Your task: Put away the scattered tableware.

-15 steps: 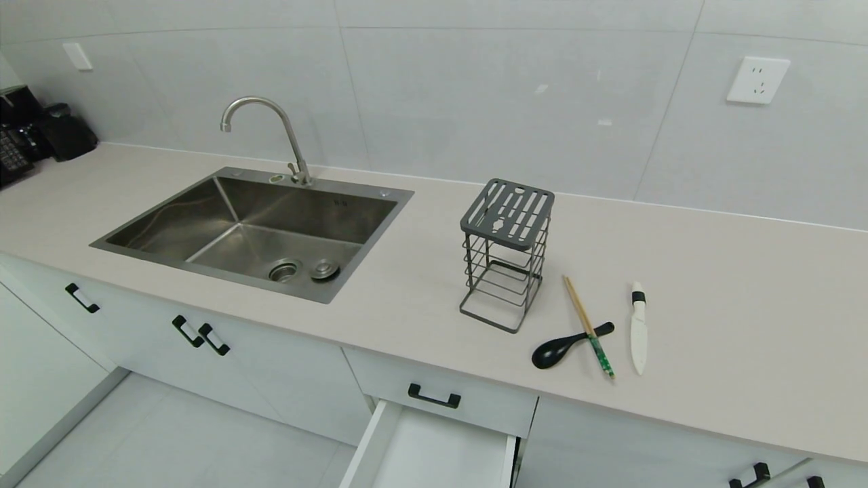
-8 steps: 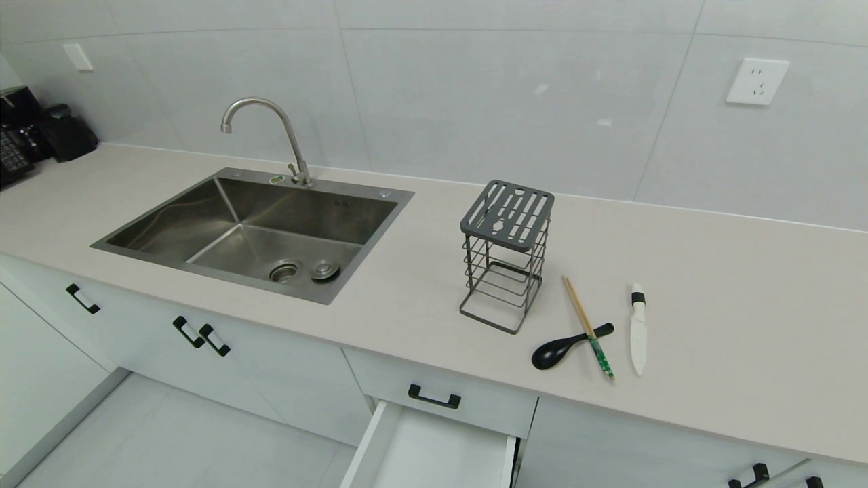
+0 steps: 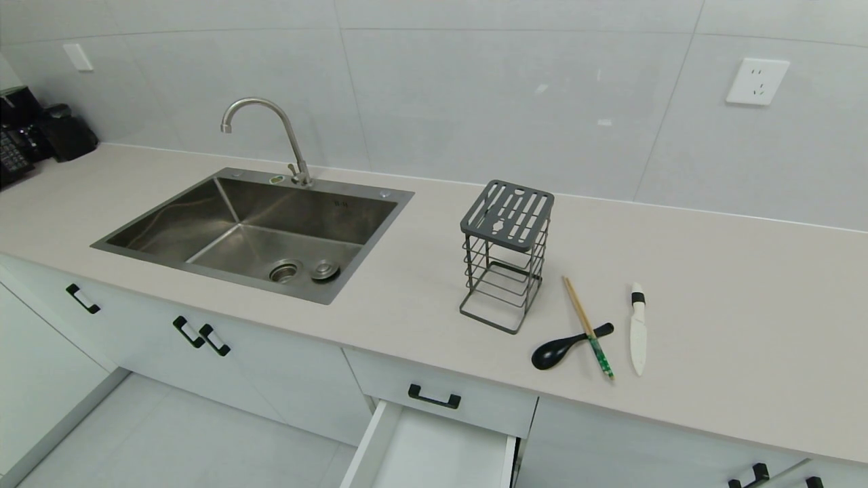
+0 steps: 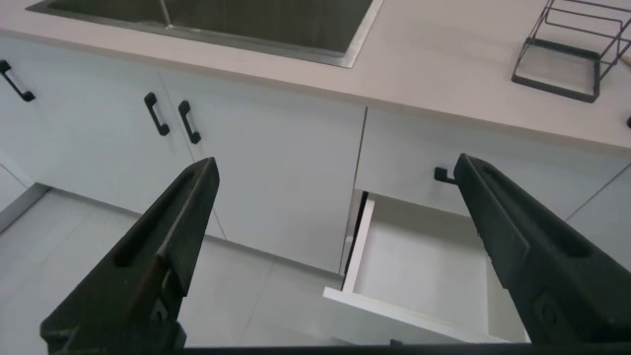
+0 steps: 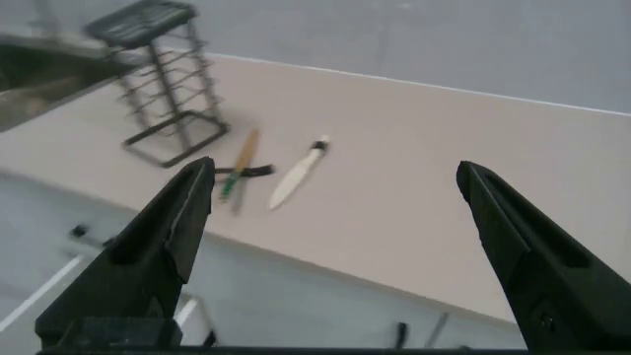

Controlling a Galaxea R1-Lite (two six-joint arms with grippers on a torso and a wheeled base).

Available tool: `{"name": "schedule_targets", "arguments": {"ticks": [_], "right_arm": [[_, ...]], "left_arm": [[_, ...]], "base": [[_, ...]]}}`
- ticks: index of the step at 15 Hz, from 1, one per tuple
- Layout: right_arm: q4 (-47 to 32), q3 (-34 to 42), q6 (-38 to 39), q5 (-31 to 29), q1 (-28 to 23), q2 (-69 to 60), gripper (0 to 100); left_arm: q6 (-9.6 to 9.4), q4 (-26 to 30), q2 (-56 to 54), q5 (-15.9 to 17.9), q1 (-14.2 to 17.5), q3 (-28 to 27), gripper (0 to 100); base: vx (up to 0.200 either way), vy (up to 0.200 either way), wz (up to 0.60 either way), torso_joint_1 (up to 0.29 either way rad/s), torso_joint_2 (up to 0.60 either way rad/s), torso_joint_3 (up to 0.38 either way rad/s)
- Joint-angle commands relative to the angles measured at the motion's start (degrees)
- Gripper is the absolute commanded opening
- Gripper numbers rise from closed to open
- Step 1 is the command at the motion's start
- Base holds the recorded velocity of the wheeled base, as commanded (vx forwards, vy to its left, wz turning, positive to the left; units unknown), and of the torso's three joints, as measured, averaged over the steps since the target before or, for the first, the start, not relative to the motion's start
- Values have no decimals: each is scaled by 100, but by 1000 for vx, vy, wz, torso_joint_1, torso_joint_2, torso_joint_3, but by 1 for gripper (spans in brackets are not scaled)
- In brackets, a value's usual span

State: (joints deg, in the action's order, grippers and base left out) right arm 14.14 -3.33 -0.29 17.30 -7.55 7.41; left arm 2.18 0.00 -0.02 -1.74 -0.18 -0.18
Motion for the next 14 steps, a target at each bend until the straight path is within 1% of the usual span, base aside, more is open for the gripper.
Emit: {"name": "schedule_targets", "arguments": {"ticks": [1, 3, 4, 5, 7, 8, 10, 13, 14], "right_arm": [[-474, -942, 3, 757, 78, 946, 100], [-685, -1618, -67, 1364, 78, 1843, 100], [-685, -1821, -208, 1469, 104, 2265, 100], [-685, -1961, -349, 1478, 166, 2599, 100], [-641, -2260, -709, 1461, 359, 3680, 100], [-641, -2260, -718, 1461, 368, 3943, 100], [-614, -2260, -727, 1452, 570, 4488, 100], [-105, -2251, -744, 1425, 851, 5244, 100], [124, -2251, -858, 1267, 1106, 5736, 100]], "left_arm": [[2, 0, 2, -1, 1, 1, 100], [2, 0, 2, -1, 1, 1, 100], [2, 0, 2, -1, 1, 1, 100], [2, 0, 2, -1, 1, 1, 100], [2, 0, 2, -1, 1, 1, 100], [2, 0, 2, -1, 1, 1, 100], [2, 0, 2, -1, 1, 1, 100], [2, 0, 2, -1, 1, 1, 100], [2, 0, 2, -1, 1, 1, 100]], "base": [[0, 0, 0, 0, 0, 0], [0, 0, 0, 0, 0, 0], [0, 0, 0, 0, 0, 0], [0, 0, 0, 0, 0, 0], [0, 0, 0, 0, 0, 0], [0, 0, 0, 0, 0, 0], [0, 0, 0, 0, 0, 0], [0, 0, 0, 0, 0, 0], [0, 0, 0, 0, 0, 0]]}}
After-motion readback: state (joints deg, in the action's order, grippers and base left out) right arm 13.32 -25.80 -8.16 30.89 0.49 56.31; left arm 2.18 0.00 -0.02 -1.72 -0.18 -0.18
